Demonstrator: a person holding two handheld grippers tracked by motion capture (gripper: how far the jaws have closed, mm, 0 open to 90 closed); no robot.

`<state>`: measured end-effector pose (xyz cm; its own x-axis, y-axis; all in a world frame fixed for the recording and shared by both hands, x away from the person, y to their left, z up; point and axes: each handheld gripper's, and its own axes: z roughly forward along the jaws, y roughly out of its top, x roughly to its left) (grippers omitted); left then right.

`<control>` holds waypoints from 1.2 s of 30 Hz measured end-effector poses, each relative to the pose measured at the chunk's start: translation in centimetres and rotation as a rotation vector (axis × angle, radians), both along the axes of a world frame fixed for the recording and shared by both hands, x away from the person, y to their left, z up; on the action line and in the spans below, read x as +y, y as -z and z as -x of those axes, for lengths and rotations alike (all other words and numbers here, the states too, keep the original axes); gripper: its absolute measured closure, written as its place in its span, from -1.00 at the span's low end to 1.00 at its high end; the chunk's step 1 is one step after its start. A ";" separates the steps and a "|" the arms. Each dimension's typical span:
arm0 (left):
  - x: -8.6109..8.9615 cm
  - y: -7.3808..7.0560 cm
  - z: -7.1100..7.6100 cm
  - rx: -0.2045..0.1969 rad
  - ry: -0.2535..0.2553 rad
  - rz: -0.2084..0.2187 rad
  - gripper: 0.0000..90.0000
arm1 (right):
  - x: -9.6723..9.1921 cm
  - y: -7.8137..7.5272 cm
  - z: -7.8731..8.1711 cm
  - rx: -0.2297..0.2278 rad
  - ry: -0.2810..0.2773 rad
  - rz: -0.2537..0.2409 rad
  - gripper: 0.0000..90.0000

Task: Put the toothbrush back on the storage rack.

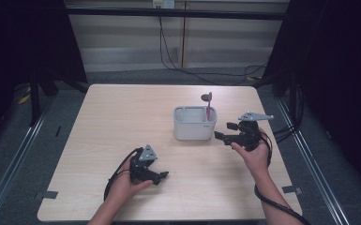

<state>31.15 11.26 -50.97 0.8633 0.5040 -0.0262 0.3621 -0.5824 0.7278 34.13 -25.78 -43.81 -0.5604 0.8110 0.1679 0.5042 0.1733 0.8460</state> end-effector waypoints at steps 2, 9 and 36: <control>0.0 0.0 0.0 0.000 0.000 0.000 -0.65 | -0.2 0.1 0.1 0.004 0.003 0.006 -0.46; 0.0 0.0 0.0 0.000 0.001 0.000 -0.65 | -0.9 0.8 0.6 0.018 -0.005 0.011 -0.49; 0.0 0.0 0.0 -0.001 -0.001 0.000 -0.65 | -2.4 3.8 1.7 0.081 -0.026 0.042 -0.57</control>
<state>31.14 11.25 -50.98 0.8628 0.5049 -0.0259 0.3623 -0.5819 0.7281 32.39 -28.23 -47.65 -0.5675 0.8035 0.1799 0.5654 0.2214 0.7946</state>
